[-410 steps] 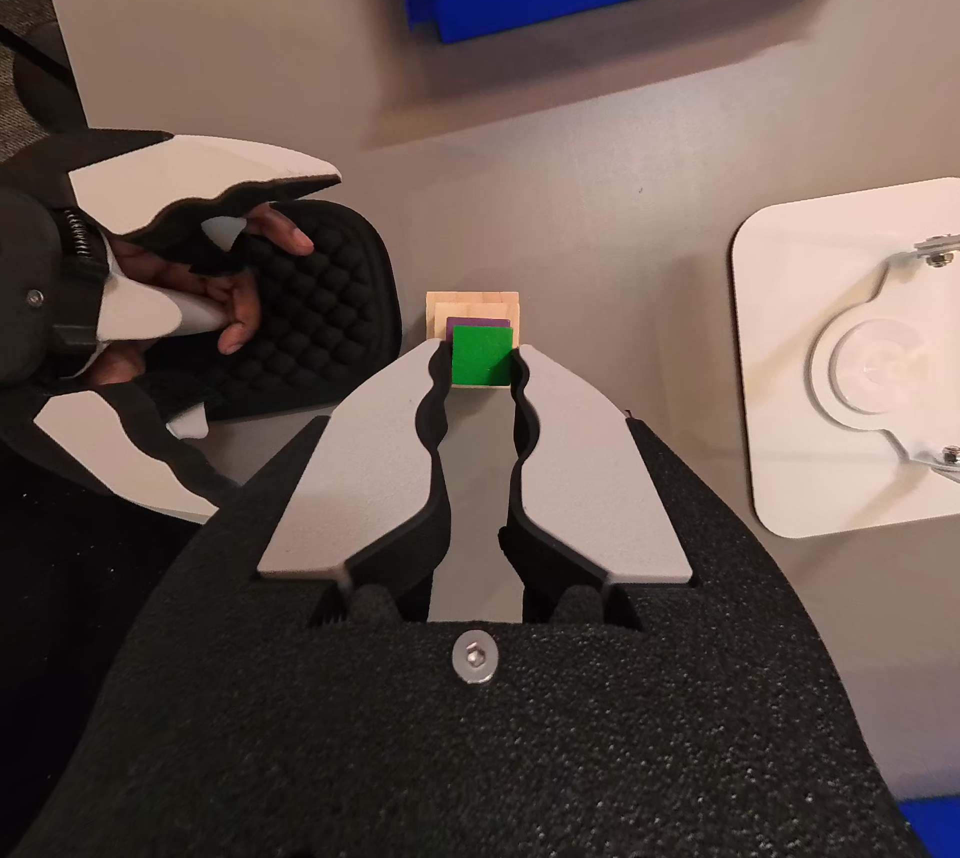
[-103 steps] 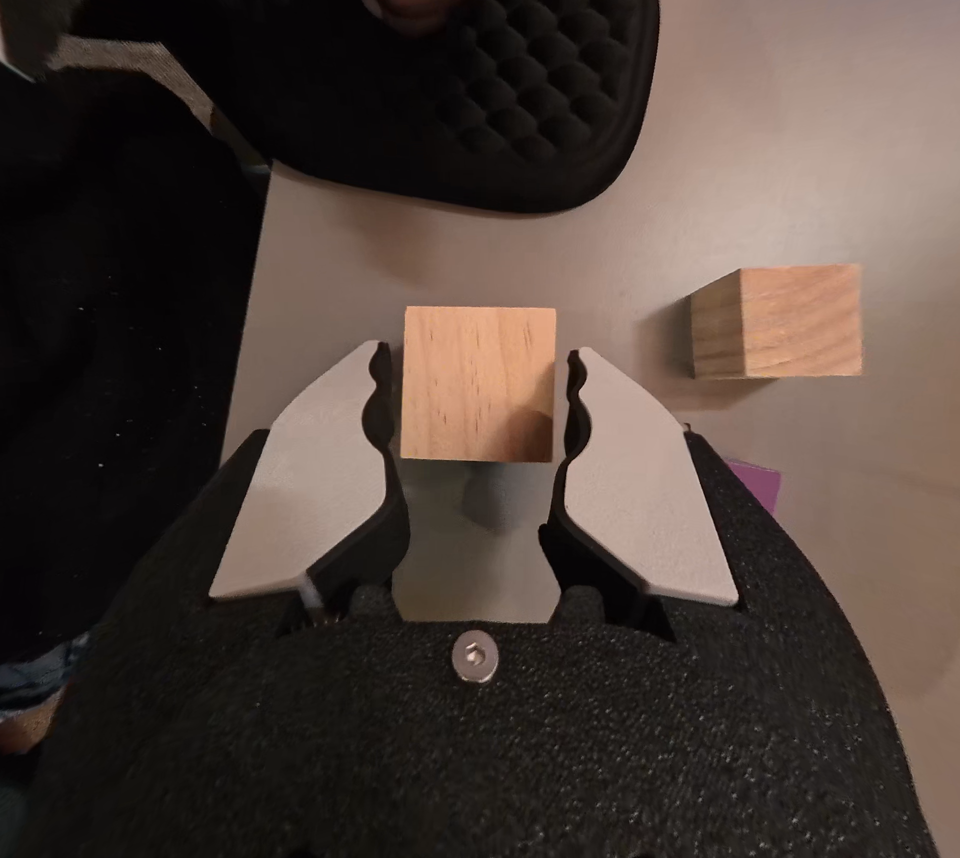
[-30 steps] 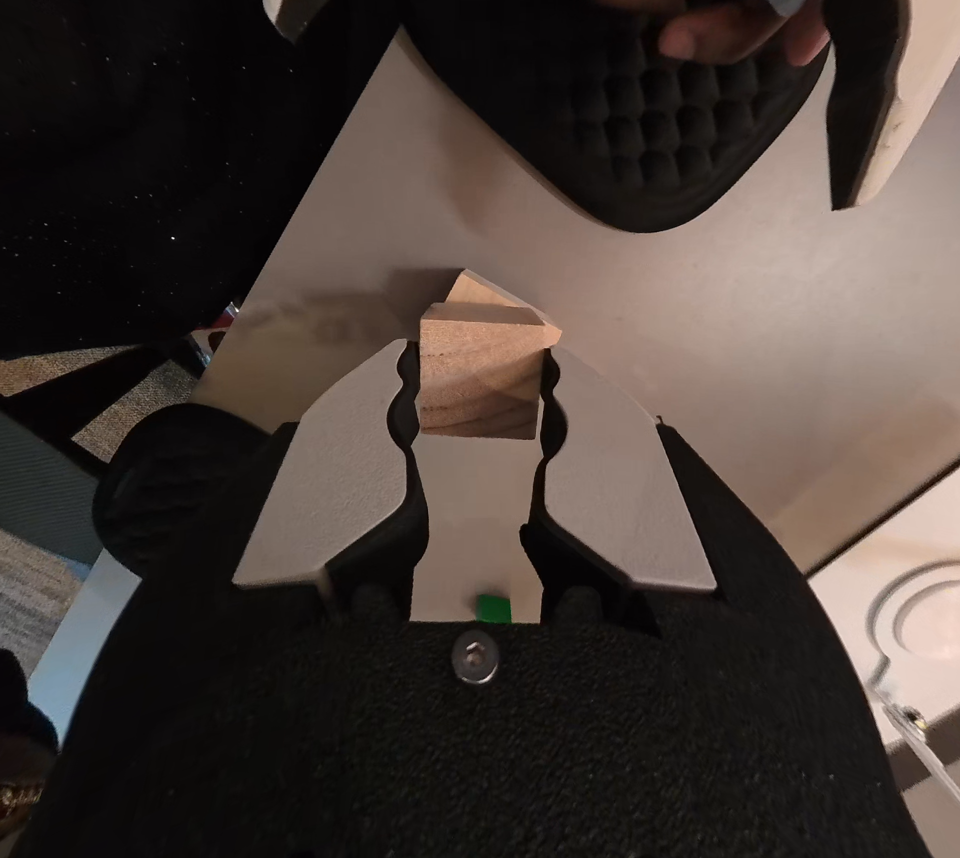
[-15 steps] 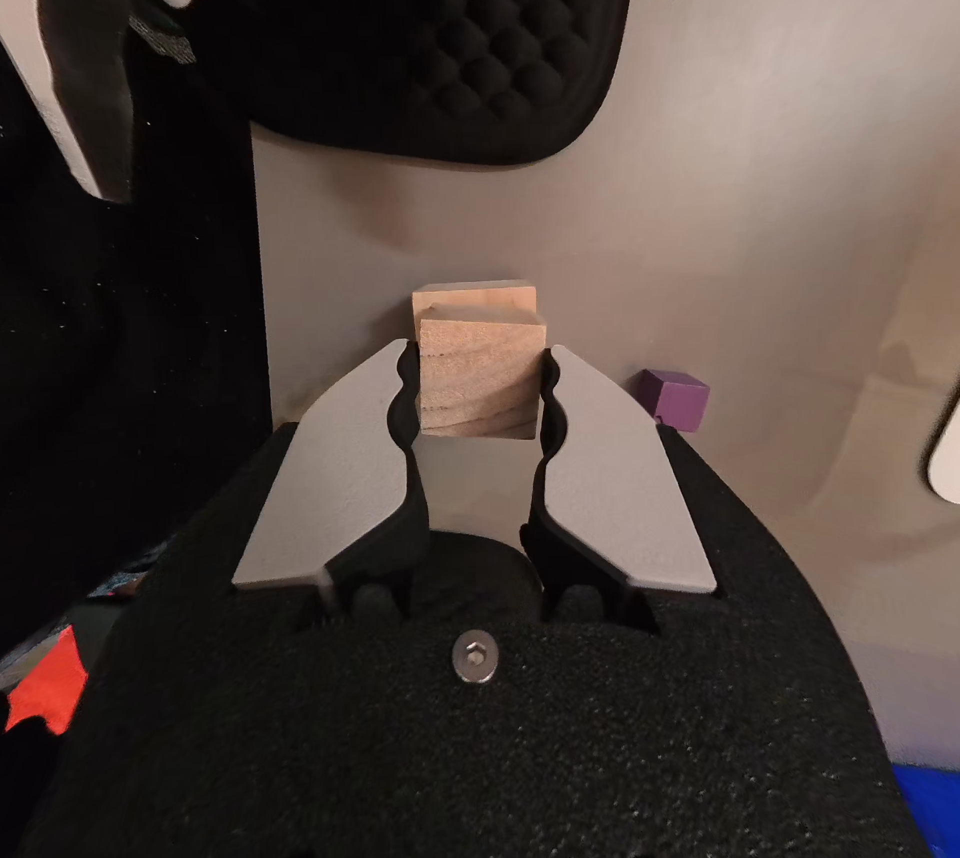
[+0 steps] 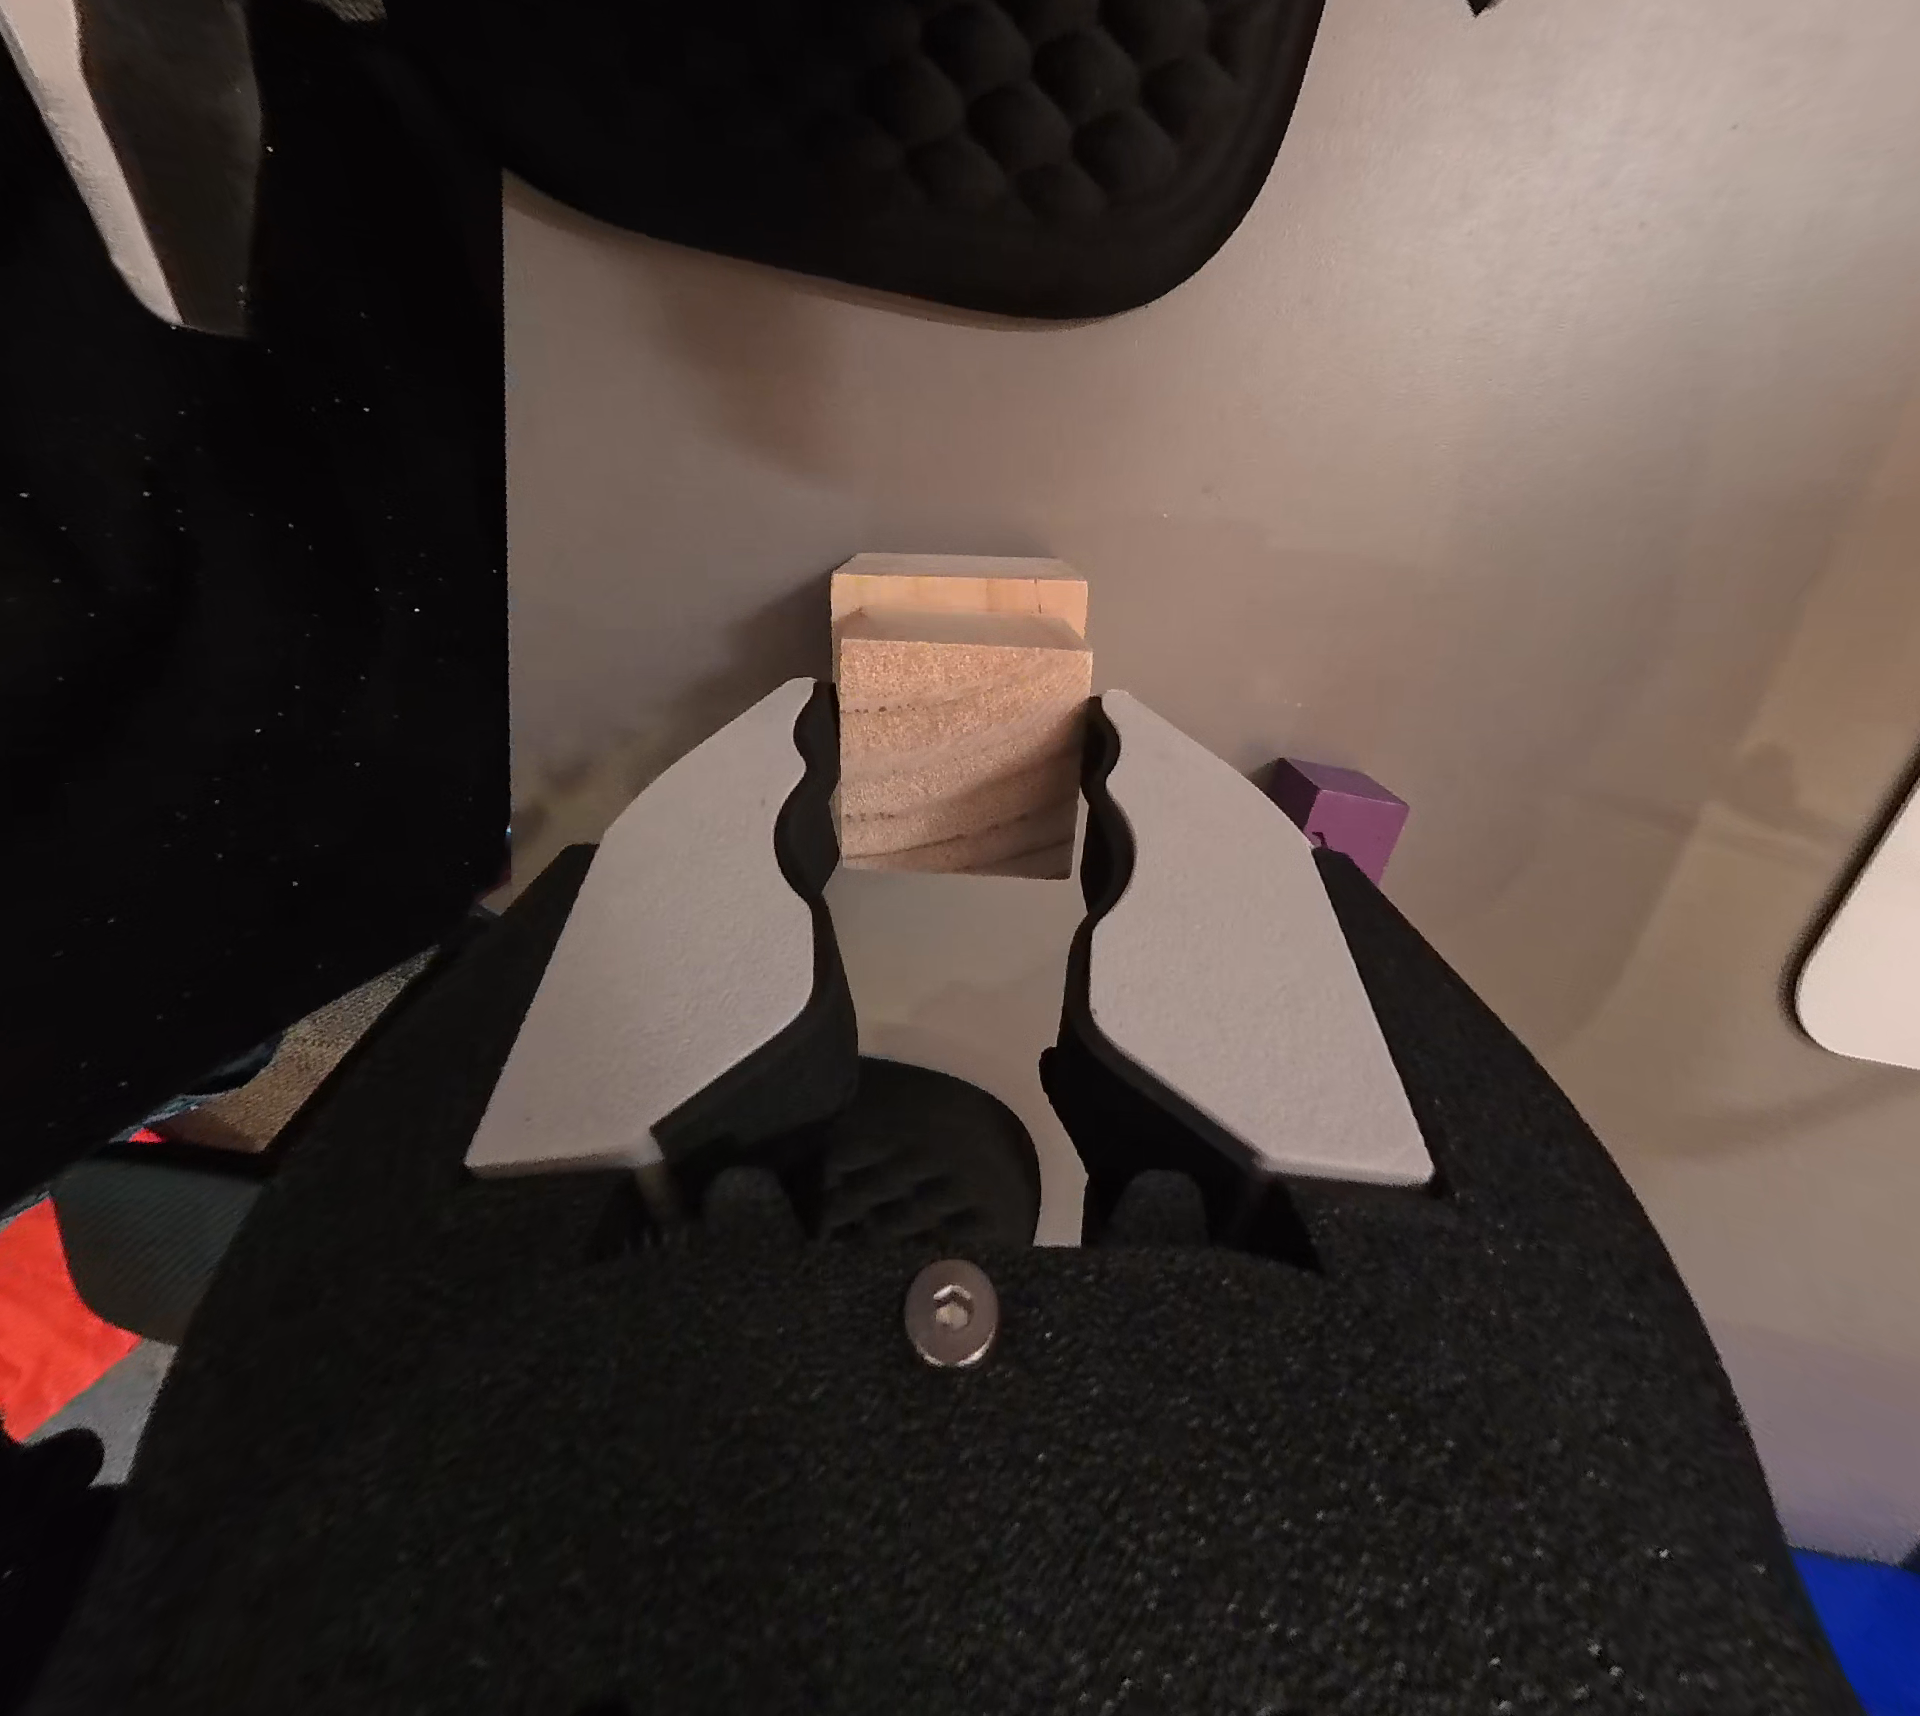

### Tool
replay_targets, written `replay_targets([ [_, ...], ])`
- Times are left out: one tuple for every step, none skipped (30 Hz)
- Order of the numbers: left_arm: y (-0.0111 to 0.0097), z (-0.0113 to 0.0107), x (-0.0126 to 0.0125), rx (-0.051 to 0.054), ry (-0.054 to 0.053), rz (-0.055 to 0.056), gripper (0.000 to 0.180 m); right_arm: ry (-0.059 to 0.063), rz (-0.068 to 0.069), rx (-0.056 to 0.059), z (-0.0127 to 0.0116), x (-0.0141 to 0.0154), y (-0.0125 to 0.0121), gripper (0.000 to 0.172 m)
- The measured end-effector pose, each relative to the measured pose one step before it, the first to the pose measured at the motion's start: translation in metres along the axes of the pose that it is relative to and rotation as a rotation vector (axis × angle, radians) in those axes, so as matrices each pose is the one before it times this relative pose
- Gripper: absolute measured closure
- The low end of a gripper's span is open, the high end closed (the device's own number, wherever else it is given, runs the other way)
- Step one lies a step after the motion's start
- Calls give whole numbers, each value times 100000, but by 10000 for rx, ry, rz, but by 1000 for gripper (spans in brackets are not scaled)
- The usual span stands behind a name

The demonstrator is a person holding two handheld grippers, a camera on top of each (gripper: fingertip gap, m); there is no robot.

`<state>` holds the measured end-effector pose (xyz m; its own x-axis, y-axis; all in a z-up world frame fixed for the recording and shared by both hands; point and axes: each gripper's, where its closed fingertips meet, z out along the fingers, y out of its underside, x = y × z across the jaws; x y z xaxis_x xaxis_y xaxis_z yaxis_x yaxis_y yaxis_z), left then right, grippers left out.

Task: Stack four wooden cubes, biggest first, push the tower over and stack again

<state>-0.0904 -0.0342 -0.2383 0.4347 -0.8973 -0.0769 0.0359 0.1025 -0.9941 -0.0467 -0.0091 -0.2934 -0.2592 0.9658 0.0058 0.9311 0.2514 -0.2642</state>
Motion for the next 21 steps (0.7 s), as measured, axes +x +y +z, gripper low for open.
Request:
replay_targets([
  [-11,1,-3,0,-3,-2,51,-27,20,13,35,-13,-33,128],
  [3,3,-9,-1,0,0,51,-11,-7,9,8,13,-16,128],
  [0,0,0,0,0,0,51,5,-20,-9,-5,33,5,128],
  [0,0,6,0,5,1,51,10,1,-19,-4,53,28,128],
  [2,8,4,-1,2,4,51,-25,10,-6,-5,11,11,128],
  [2,8,0,-1,-1,3,51,-37,2,15,-1,-20,-15,128],
  [-1,-5,6,0,0,4,51,-28,26,26,-2,-4,-35,128],
  [0,9,1,0,0,6,51,-45,51,40,-4,-16,-50,128],
  [-1,1,-4,1,-1,3,51,-75,31,54,-13,-69,-39,128],
  [-2,1,5,2,4,0,51,3,38,77,-38,55,-72,127],
  [-8,-5,0,6,4,2,51,69,26,87,-41,149,-89,124],
  [-6,-6,-9,4,-5,-2,51,25,2,83,-44,79,-83,122],
  [-3,2,7,2,5,-1,51,-24,-9,85,-73,-22,-87,121],
  [14,2,-12,-2,-3,-1,51,-13,2,103,-131,-10,-121,117],
  [-1,-4,10,0,3,3,51,-8,-3,109,-233,-28,-98,113],
  [-8,4,-4,6,0,5,51,44,-7,133,-401,59,-61,111],
  [-9,-9,3,6,0,2,51,108,21,196,-555,217,-52,109],
  [-5,2,-1,3,0,1,51,163,85,187,-675,390,64,107],
  [6,1,-1,3,-1,1,51,233,147,136,-728,609,236,106],
  [4,3,-8,-2,0,-1,51,251,190,116,-687,779,368,106],
  [9,9,0,-6,3,-1,51,222,262,117,-571,858,444,106],
])
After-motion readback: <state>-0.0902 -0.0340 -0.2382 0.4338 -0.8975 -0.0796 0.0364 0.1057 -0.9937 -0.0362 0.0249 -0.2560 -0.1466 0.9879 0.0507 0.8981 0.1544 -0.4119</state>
